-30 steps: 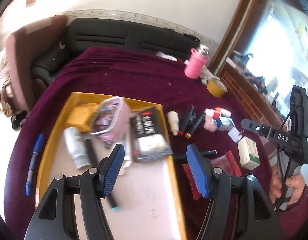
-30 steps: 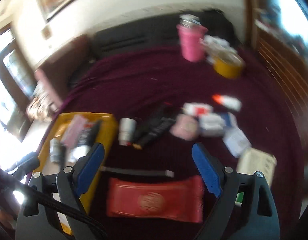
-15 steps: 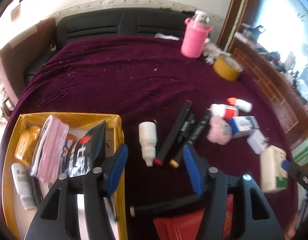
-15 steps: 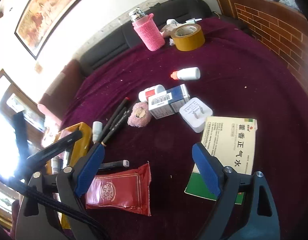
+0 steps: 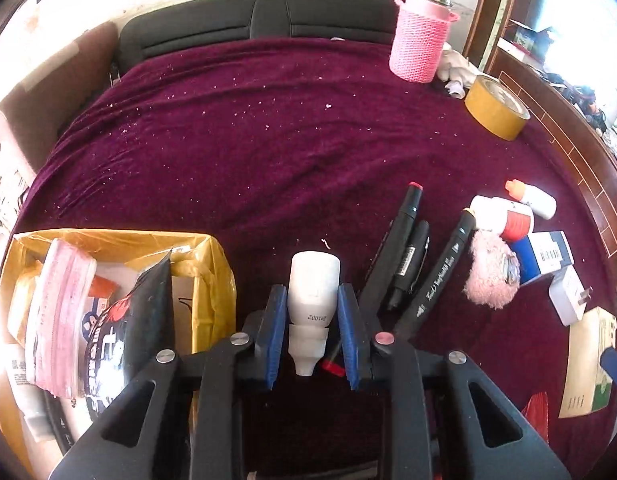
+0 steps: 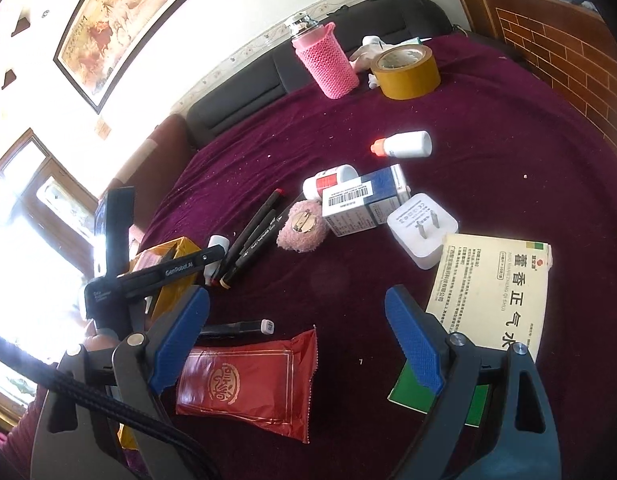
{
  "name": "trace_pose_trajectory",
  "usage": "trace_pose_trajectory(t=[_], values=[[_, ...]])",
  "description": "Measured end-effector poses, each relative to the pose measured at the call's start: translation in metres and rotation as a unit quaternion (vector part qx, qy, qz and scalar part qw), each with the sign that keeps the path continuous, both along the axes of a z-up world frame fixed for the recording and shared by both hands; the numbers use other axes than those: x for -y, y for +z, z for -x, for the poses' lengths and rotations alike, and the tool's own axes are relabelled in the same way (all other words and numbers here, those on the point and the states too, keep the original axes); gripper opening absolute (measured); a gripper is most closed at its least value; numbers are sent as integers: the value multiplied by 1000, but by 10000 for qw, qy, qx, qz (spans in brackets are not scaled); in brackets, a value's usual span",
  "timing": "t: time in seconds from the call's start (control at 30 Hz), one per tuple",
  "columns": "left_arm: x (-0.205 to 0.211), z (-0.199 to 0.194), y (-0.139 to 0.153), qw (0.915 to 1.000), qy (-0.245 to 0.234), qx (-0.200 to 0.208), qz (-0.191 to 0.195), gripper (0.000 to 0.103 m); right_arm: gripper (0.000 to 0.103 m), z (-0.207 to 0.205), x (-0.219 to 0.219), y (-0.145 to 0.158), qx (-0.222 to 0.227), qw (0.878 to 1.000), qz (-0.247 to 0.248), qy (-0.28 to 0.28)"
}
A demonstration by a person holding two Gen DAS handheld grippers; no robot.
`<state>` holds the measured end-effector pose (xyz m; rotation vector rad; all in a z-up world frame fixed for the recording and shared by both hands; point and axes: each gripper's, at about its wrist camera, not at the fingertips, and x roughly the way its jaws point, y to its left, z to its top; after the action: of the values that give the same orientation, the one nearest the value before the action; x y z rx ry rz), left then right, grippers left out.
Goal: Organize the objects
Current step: 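Grasp a small white bottle with the left gripper, then grasp a black marker with the right gripper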
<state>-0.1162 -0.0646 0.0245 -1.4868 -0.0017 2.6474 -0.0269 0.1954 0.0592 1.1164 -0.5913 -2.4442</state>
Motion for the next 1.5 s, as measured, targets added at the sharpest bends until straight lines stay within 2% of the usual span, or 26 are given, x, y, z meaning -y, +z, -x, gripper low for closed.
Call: trace_pose_trajectory(t=[0.1, 0.2, 0.4, 0.5, 0.7, 0.83, 0.93, 1.03, 1.17, 1.3, 1.37, 1.4, 1.5], values=[[5, -9, 13, 9994, -11, -141, -308, 21, 90, 1, 1, 1, 46, 10000, 11, 33], [15, -34, 38, 9965, -132, -508, -656, 21, 90, 2, 5, 6, 94, 9999, 5, 81], [53, -101, 85, 9827, -291, -1149, -1422, 21, 90, 12, 31, 18, 212, 9993, -69, 286], [76, -135, 99, 9757, -277, -1441, -1630, 21, 90, 25, 50, 21, 302, 9985, -70, 453], [111, -175, 105, 9690, -173, -1842, -1638, 22, 90, 76, 102, 11, 707, 9945, -194, 754], [137, -183, 97, 9648, 13, -1872, -1847, 22, 69, 119, 137, -9, 1091, 9890, -640, 771], [156, -186, 89, 9641, 175, -1922, -1825, 22, 57, 137, 150, -20, 1318, 9857, -732, 751], [172, -183, 82, 9642, 273, -1916, -1813, 22, 57, 152, 163, -31, 1523, 9809, -986, 708], [185, -183, 75, 9634, 340, -1935, -1822, 22, 51, 161, 175, -44, 1801, 9728, -1384, 460], [198, -186, 67, 9616, 365, -1995, -1848, 22, 48, 162, 185, -43, 1722, 9663, -1883, 346], [202, -185, 60, 9611, 408, -1925, -1939, 22, 33, 160, 193, -45, 1560, 9593, -2347, 188], [203, -184, 57, 9610, 431, -1869, -1994, 22, 29, 158, 198, -46, 1462, 9555, -2556, 155], [209, -186, 53, 9617, 532, -1816, -1984, 22, 13, 151, 209, -46, 1167, 9531, -2788, 122]])
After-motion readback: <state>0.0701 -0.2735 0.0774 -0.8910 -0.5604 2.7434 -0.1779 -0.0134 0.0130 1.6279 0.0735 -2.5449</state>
